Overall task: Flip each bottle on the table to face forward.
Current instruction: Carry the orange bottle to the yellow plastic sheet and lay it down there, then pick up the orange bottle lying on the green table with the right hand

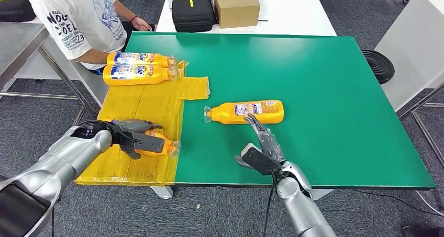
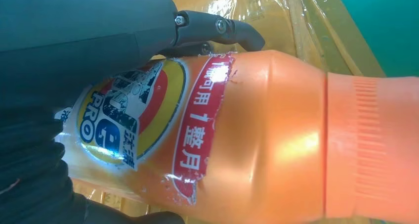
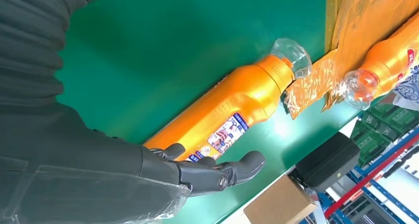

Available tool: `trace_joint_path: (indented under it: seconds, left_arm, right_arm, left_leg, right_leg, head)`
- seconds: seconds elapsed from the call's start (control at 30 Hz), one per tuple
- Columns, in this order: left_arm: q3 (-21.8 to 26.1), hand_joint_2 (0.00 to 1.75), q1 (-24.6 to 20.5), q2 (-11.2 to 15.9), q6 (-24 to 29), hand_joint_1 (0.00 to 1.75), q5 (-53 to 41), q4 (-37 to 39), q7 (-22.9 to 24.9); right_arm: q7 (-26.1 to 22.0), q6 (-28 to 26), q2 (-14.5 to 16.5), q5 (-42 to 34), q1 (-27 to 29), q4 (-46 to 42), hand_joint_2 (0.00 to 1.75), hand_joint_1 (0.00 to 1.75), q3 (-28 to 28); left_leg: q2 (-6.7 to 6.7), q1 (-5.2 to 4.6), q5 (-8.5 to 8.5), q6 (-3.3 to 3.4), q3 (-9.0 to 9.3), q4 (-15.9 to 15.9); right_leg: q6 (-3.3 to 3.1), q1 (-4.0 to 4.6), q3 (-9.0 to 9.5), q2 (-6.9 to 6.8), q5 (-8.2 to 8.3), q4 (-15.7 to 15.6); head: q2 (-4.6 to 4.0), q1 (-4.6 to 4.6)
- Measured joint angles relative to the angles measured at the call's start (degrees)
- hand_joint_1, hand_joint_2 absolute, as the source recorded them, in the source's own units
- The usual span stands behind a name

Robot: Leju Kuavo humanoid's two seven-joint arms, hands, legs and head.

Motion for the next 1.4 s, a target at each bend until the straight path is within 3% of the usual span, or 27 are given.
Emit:
trace_joint_path:
  seconds: [0.73, 0.87, 1.17, 1.3, 1.4]
  left_arm:
    - [-0.76, 1.75, -0.89, 0.46, -0.02, 0.0, 1.08, 0.61, -1.39]
    - [-0.97, 1.75, -1.79, 2.98, -3.64, 0.0, 5.63, -2.97, -1.82]
    - [-1.13, 1.75, -4.41, 10.61, -8.52, 0.0, 15.35, -16.87, 1.97]
    - [-1.76, 0.0, -5.6, 13.82, -12.03, 0.0, 19.32, -22.76, 4.19]
    - [-2.44, 0.0, -6.65, 15.62, -13.09, 0.0, 21.39, -25.9, 5.07]
  right_arm:
    - [0.0, -0.03, 0.15, -0.18, -0.02, 1.16, 1.75, 0.0, 0.02]
    - [0.02, -0.03, -0.1, -0.79, 0.16, 1.15, 1.75, 0.0, 0.02]
    - [0.54, 0.04, -0.57, -1.09, 0.74, 0.77, 1.75, 0.0, 0.02]
    - [1.18, 0.43, -0.73, -0.99, 1.07, -0.13, 1.75, 0.0, 0.02]
    - [1.29, 0.61, -0.77, -0.96, 1.19, -0.71, 1.75, 0.0, 0.02]
  left_leg:
    - [0.01, 0.0, 0.0, 0.0, 0.0, 0.0]
    - [0.03, 0.02, 0.01, 0.0, -0.02, 0.0]
    - [0.03, 0.02, 0.01, -0.01, -0.08, 0.0]
    - [0.03, 0.02, 0.01, -0.01, -0.11, 0.0]
    - [0.03, 0.02, 0.01, -0.01, -0.11, 0.0]
  right_leg:
    - [0.0, 0.0, -0.01, 0.0, 0.0, 0.0]
    - [0.0, 0.02, -0.06, 0.01, 0.0, 0.01]
    - [-0.01, 0.01, -0.1, 0.01, 0.0, 0.01]
    - [-0.01, 0.01, -0.13, 0.0, 0.0, 0.01]
    - [-0.01, 0.01, -0.13, 0.0, 0.0, 0.01]
  head:
    - [0.0, 0.01]
    - [0.0, 0.0]
    - [0.0, 0.02]
    - [0.0, 0.01]
    - [0.0, 0.01]
